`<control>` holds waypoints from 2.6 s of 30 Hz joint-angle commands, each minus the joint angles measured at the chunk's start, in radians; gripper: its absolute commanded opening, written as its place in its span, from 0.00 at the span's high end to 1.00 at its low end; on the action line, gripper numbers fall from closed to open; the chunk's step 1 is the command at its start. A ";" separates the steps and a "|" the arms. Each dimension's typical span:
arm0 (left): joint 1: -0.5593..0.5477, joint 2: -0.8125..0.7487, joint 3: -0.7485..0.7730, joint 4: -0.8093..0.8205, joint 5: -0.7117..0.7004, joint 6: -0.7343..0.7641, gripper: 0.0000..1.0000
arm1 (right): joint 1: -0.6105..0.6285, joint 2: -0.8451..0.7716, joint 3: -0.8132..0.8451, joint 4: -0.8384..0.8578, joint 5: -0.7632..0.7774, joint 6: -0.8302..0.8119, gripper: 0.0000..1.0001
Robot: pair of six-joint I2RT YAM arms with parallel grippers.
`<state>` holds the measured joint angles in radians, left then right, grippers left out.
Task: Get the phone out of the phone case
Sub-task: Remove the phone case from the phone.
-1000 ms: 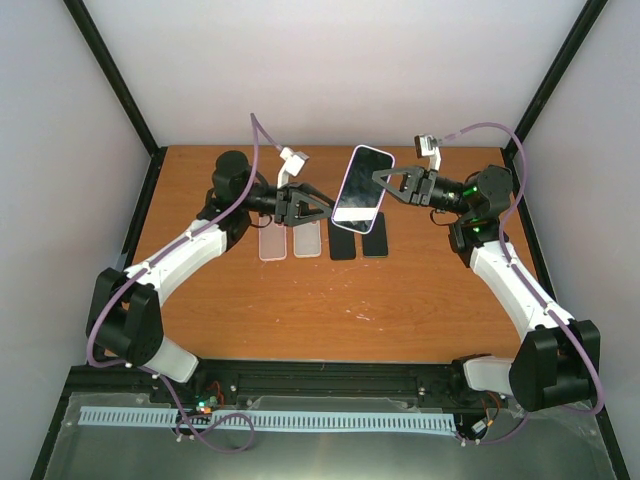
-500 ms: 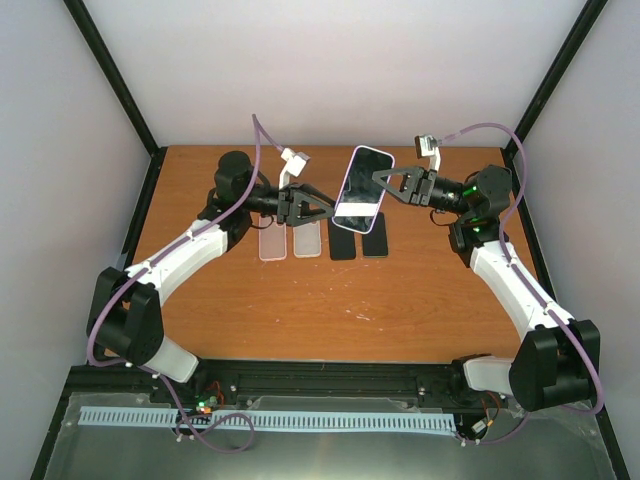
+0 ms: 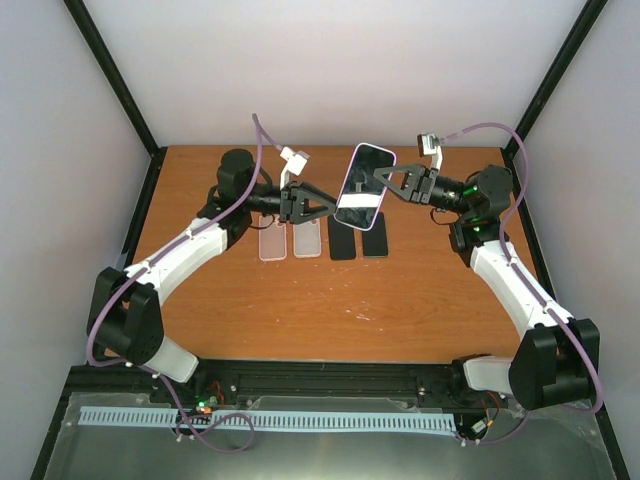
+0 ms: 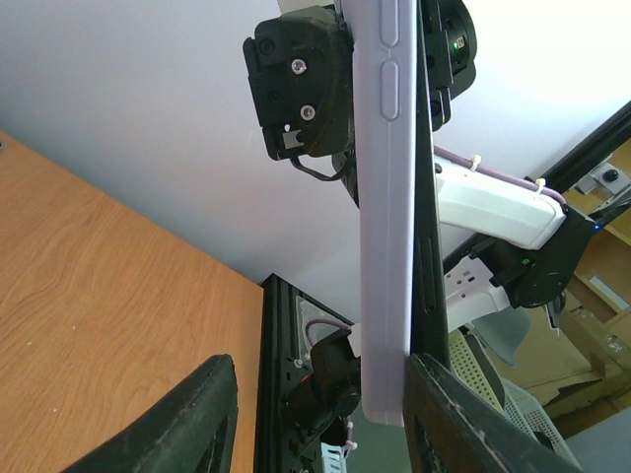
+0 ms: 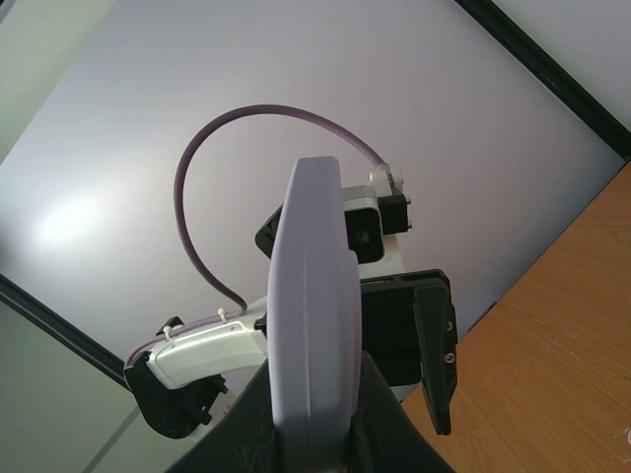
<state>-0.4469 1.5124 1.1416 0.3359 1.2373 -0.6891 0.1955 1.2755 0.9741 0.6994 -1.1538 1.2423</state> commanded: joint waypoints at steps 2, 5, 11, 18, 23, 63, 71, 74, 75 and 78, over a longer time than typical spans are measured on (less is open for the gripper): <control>0.000 0.062 0.026 -0.099 -0.162 0.051 0.54 | 0.060 -0.036 0.021 0.192 -0.031 0.130 0.97; -0.001 0.063 0.024 -0.098 -0.171 0.052 0.55 | 0.088 -0.037 0.014 0.205 -0.037 0.134 0.97; -0.001 0.063 0.032 -0.090 -0.160 0.051 0.55 | 0.118 -0.033 0.001 0.189 -0.047 0.108 0.97; -0.001 0.057 0.055 -0.097 -0.132 0.077 0.55 | 0.150 -0.039 -0.013 0.077 -0.072 -0.001 0.97; -0.001 0.051 0.068 -0.121 -0.137 0.098 0.56 | 0.176 -0.039 -0.006 0.003 -0.095 -0.067 0.97; -0.030 0.040 0.057 0.038 0.029 -0.033 0.79 | 0.306 0.072 0.100 -0.537 -0.196 -0.488 0.97; -0.011 0.033 -0.027 0.274 0.076 -0.245 0.99 | 0.247 0.100 0.137 -0.563 -0.159 -0.483 0.97; 0.003 0.025 -0.044 0.291 0.062 -0.271 1.00 | 0.205 0.107 0.179 -0.659 -0.115 -0.537 0.86; 0.006 0.023 -0.049 0.291 0.055 -0.274 0.99 | 0.191 0.109 0.195 -0.691 -0.096 -0.557 0.80; 0.013 0.016 -0.067 0.264 0.025 -0.272 0.99 | 0.150 0.114 0.241 -0.794 -0.028 -0.637 0.60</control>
<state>-0.4240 1.5402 1.0622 0.5213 1.3865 -0.8890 0.3492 1.3705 1.1606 0.0860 -1.1629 0.7284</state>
